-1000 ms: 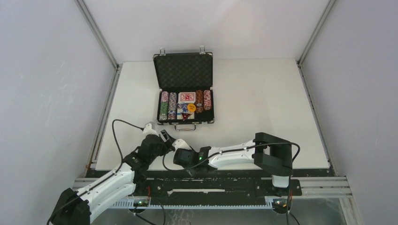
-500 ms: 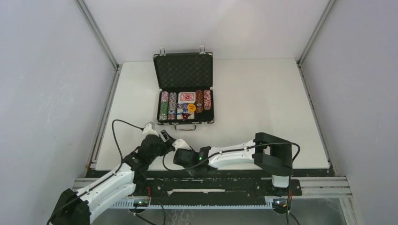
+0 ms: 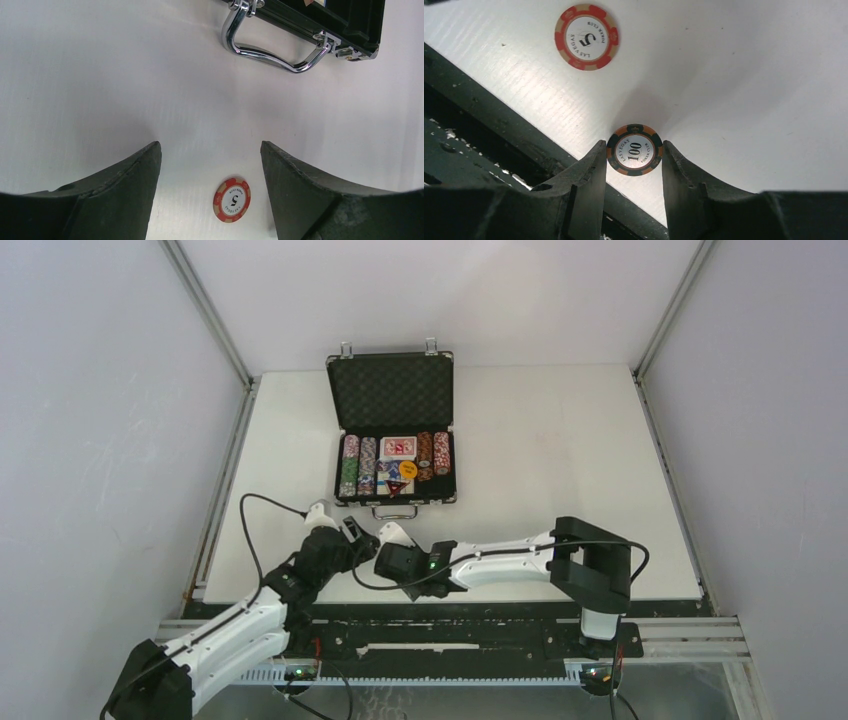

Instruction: Pack up texas hold em set

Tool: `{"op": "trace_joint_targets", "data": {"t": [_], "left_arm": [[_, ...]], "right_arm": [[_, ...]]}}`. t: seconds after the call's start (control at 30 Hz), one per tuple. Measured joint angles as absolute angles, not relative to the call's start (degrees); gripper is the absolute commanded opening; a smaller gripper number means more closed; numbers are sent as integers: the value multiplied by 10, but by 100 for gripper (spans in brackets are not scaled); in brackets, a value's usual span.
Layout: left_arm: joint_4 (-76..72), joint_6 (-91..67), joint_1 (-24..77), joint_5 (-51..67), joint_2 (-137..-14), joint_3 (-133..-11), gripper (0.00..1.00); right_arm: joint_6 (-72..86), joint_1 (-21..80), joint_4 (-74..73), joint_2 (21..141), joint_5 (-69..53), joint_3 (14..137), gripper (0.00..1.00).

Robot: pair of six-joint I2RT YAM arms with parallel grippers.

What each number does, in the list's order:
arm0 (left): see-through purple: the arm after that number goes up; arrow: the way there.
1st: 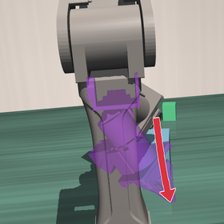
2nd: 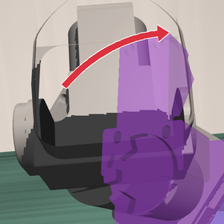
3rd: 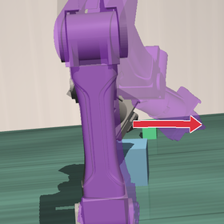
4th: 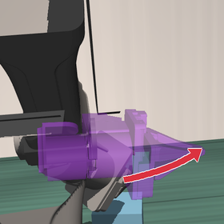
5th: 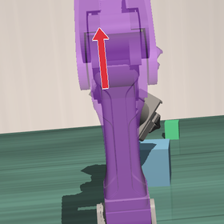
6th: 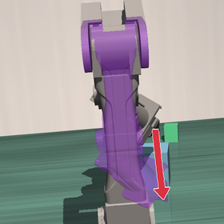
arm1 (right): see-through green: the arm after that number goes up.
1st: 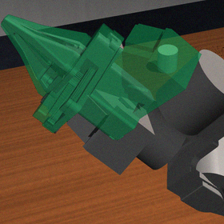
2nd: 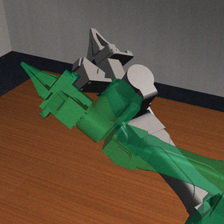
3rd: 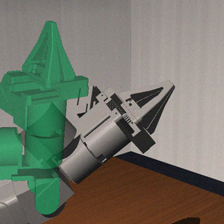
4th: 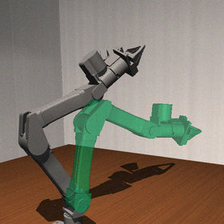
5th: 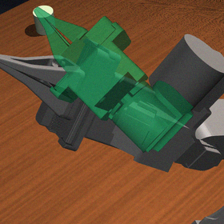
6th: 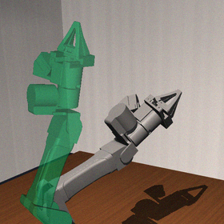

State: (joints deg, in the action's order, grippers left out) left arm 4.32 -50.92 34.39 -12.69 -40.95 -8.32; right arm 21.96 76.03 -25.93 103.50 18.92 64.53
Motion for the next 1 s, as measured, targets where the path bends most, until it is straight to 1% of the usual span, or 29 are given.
{"op": "trace_joint_targets", "data": {"t": [0.2,0.47,0.67,1.0], "left_arm": [[29,-500,344,-104,-432,-87,79],[7,-475,344,28,-534,-141,78],[-17,-476,344,121,-557,-145,76],[-95,-488,328,213,-601,-145,74]], "right_arm": [[211,749,-269,1026,197,645,38],[201,728,-274,992,212,640,38],[197,720,-277,970,221,628,38],[196,717,-279,947,225,618,39]]}}
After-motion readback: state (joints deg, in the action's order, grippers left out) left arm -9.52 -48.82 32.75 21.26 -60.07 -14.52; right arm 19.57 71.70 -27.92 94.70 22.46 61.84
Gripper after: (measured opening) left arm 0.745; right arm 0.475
